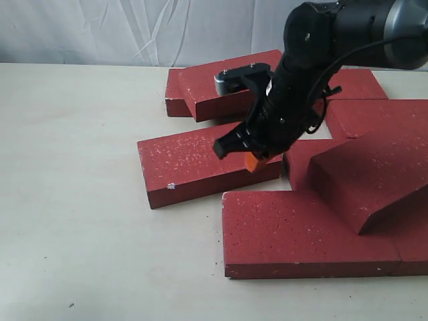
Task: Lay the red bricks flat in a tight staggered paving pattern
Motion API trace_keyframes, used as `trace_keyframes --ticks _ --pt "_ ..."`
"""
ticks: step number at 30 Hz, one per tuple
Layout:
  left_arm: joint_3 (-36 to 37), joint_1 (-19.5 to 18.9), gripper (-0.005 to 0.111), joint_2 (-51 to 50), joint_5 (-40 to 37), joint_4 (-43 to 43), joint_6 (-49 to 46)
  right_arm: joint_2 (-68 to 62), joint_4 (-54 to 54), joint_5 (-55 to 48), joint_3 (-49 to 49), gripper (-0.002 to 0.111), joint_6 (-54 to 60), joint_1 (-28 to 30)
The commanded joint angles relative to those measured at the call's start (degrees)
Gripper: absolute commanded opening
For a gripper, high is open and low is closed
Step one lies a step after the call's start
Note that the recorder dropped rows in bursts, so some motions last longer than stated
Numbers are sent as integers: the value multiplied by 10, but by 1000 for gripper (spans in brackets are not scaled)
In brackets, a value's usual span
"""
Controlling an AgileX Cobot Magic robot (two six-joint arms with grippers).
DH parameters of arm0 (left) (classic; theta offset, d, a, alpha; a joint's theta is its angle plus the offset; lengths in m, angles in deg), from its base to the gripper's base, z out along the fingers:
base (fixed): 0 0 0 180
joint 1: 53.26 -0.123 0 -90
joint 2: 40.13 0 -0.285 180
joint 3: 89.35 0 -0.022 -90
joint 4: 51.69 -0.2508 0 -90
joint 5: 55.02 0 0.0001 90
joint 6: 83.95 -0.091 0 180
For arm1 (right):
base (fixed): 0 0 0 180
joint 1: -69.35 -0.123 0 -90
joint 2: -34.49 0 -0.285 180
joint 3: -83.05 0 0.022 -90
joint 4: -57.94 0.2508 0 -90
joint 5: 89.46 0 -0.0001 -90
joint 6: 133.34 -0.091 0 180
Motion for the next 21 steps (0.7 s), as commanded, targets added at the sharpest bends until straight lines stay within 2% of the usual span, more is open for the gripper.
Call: trace_keyframes --ticks 1,7,21 --pt "2 5 0 3 7 0 0 2 31 -6 -53 -1 32 2" --pt "2 5 0 3 7 0 0 1 32 -32 -106 -1 62 -16" --pt "2 5 0 3 7 0 0 -81 31 -61 -113 -1 72 -104"
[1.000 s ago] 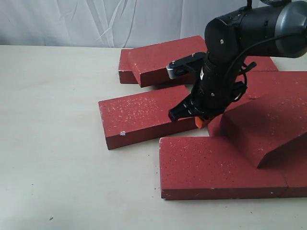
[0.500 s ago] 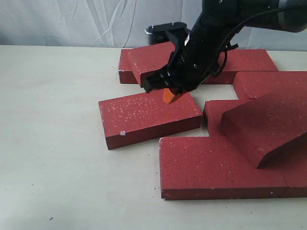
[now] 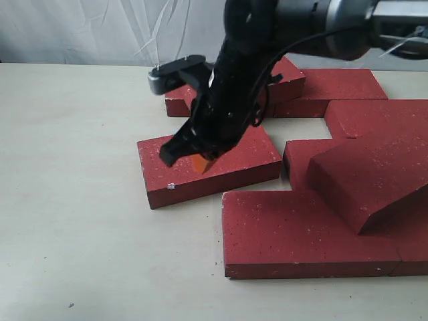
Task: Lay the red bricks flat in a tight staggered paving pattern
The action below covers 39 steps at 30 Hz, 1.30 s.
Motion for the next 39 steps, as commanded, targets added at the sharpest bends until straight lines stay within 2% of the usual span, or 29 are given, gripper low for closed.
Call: trace_keyframes --ticks 1,14,22,39 --pt "2 5 0 3 7 0 0 -32 -1 -5 -3 -1 4 -18" --pt "2 5 0 3 7 0 0 -92 -15 35 -3 -1 -10 -23" --pt "2 5 0 3 7 0 0 -97 -94 94 -3 -1 -101 -22" --pt "2 5 0 3 6 0 0 -107 -212 177 -3 -1 -223 -22"
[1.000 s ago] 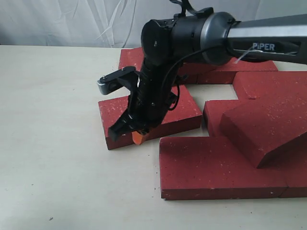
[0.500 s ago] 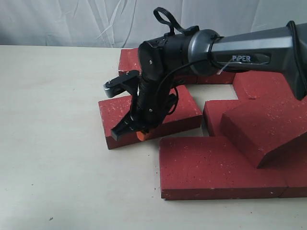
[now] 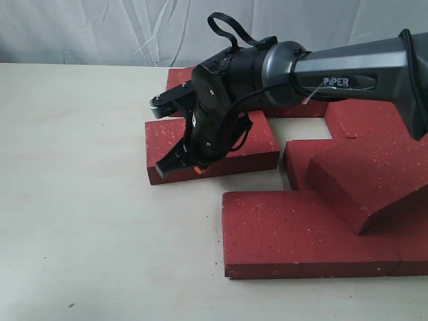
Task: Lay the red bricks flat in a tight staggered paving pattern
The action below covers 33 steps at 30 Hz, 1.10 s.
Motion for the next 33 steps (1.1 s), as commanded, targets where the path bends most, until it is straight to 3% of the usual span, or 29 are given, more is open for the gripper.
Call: trace_keyframes --ticks 1,22,33 --pt "2 5 0 3 6 0 0 -9 -37 19 -3 -1 -35 0" --pt "2 5 0 3 6 0 0 -33 -65 150 -3 -1 -128 26" --pt "2 5 0 3 6 0 0 -33 -119 147 -3 -1 -128 26"
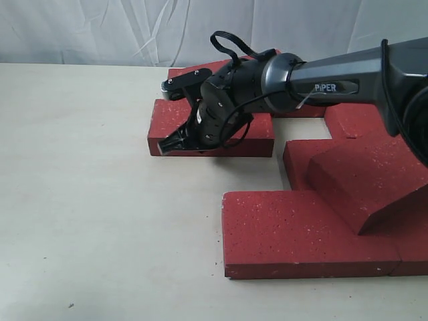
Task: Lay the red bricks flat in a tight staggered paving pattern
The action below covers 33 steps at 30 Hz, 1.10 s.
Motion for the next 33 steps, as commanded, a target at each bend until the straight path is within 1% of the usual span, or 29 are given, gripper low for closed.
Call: trace_keyframes --ticks 1,7,17,21,24,33 --pt "2 5 0 3 6 0 0 2 -52 3 -3 -1 0 3" --pt "2 5 0 3 6 0 0 2 -59 4 -3 -1 0 3" --pt "2 5 0 3 6 0 0 35 14 2 -4 -1 3 2" --pt "2 5 0 3 6 0 0 61 41 -15 -4 -1 8 2" --pt "2 5 0 3 6 0 0 79 40 -32 -4 -1 8 2" --pt "2 5 0 3 6 0 0 94 57 -131 -4 -1 38 2"
